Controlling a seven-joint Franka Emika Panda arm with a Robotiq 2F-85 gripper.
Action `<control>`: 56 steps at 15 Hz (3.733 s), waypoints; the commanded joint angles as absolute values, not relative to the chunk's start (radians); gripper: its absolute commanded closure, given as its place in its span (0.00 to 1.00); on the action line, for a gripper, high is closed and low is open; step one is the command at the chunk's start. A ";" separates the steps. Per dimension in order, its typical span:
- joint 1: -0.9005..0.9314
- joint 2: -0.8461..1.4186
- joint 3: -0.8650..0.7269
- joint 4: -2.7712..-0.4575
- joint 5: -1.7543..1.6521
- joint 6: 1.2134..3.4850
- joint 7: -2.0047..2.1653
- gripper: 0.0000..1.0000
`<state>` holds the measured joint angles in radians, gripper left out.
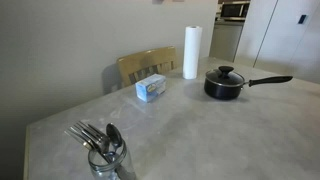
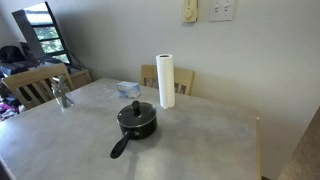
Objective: Take the lid off the pot
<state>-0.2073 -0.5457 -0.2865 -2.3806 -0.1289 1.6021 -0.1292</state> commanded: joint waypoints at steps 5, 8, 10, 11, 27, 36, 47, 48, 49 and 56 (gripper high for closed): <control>-0.169 -0.518 -0.294 -2.370 -0.160 1.577 -0.351 0.00; -0.170 -0.533 -0.286 -2.382 -0.144 1.599 -0.363 0.00; -0.166 -0.530 -0.285 -2.382 -0.144 1.599 -0.367 0.00; -0.166 -0.531 -0.285 -2.382 -0.144 1.599 -0.366 0.00; -0.065 -0.418 -0.277 -2.419 -0.170 1.905 -0.945 0.00; -0.055 -0.382 -0.303 -2.443 -0.147 2.083 -1.004 0.00; -0.060 -0.219 -0.322 -2.394 0.132 2.268 -1.365 0.00; -0.061 -0.208 -0.322 -2.387 0.134 2.268 -1.371 0.00; -0.062 -0.202 -0.322 -2.382 0.134 2.268 -1.372 0.00; -0.060 -0.216 -0.276 -2.424 0.141 2.300 -1.307 0.00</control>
